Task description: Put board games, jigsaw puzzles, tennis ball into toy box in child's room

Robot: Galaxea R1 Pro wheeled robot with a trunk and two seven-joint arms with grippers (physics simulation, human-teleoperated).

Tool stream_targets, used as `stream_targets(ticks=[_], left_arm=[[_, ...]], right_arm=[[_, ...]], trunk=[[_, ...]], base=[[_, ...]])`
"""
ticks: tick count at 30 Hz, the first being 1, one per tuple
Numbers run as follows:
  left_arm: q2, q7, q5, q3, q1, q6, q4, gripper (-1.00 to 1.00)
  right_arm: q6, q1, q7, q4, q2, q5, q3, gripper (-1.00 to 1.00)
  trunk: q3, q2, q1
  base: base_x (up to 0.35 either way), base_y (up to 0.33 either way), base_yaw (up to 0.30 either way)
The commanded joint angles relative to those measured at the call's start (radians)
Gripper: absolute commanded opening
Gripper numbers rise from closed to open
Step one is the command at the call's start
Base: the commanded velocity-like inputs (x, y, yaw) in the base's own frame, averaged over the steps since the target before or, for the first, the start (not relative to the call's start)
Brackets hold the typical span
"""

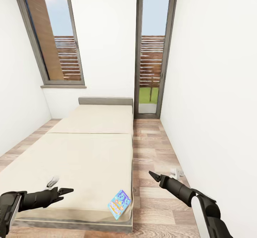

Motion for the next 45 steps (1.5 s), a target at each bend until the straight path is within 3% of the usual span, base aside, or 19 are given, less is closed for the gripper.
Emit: stream_targets(ticks=[1,13,22,34,45], left_arm=[[-0.001,-0.012,-0.009,0.003,-0.001,0.01,0.001,1.0],[-0.002,-0.037,0.093,0.003,-0.002,0.022,0.027,1.0],[-0.004,-0.05,0.148,0.001,-0.002,0.021,0.034,1.0],[-0.001,-0.12,0.159,-0.002,-0.002,0.024,0.044,1.0],[0.0,-0.14,0.161,-0.002,-0.002,0.025,0.046,1.0]], right_arm=[[0.007,-0.001,0.003,-0.001,0.001,-0.004,-0.003,1.0],[0.006,-0.001,0.004,-0.005,0.001,-0.003,-0.002,1.0],[0.008,-0.001,0.014,-0.025,0.0,-0.003,0.001,1.0],[0.017,0.0,0.081,-0.095,-0.002,-0.004,0.051,1.0],[0.016,0.0,0.094,-0.097,-0.002,-0.013,0.054,1.0]], trunk=[[-0.004,-0.008,0.004],[-0.042,-0.092,0.05],[-0.07,-0.155,0.084],[-0.108,-0.239,0.13],[-0.142,-0.316,0.173]], base=[[0.0,0.0,0.0],[0.0,0.0,0.0],[0.0,0.0,0.0],[0.0,0.0,0.0],[0.0,0.0,0.0]])
